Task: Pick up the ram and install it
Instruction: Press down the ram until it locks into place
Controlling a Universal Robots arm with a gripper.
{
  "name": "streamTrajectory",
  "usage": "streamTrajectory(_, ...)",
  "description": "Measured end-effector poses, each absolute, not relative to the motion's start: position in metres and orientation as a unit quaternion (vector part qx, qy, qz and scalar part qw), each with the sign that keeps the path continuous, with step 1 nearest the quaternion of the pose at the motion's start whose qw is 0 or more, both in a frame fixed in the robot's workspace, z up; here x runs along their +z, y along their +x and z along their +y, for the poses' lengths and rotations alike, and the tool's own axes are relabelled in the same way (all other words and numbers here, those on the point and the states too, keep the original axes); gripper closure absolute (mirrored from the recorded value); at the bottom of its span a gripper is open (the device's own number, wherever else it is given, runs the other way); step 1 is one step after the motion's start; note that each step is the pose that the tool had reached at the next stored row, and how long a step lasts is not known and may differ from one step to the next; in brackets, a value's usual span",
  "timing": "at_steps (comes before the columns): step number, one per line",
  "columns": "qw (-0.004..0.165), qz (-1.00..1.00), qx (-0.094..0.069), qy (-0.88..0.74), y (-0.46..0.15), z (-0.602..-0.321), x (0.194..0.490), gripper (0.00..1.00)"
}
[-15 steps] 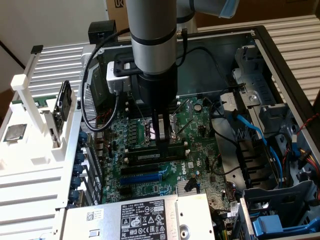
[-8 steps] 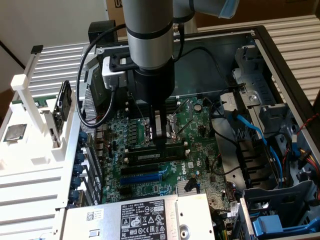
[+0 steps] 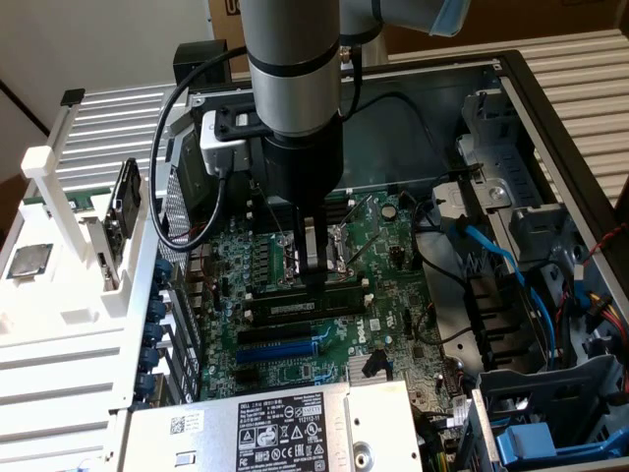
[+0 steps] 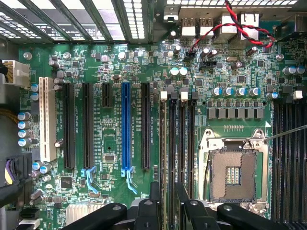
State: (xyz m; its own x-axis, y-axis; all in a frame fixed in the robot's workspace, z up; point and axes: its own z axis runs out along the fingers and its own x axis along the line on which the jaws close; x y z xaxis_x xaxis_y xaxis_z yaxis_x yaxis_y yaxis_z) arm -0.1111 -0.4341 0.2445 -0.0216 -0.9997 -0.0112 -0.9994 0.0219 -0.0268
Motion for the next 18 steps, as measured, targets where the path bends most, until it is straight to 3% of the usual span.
streamTrajectory(7,0.013,0.715,-0.006,-0.699,-0.1111,-0.4341,0.2445,0.73)
streamTrajectory(9,0.013,0.715,-0.006,-0.699,-0.1111,-0.4341,0.2445,0.75)
streamTrajectory(11,0.013,0.715,-0.006,-0.699,-0.1111,-0.4341,0.2445,0.90)
streamTrajectory(18,0.013,0.715,-0.006,-0.699,-0.1116,-0.4341,0.2445,0.90)
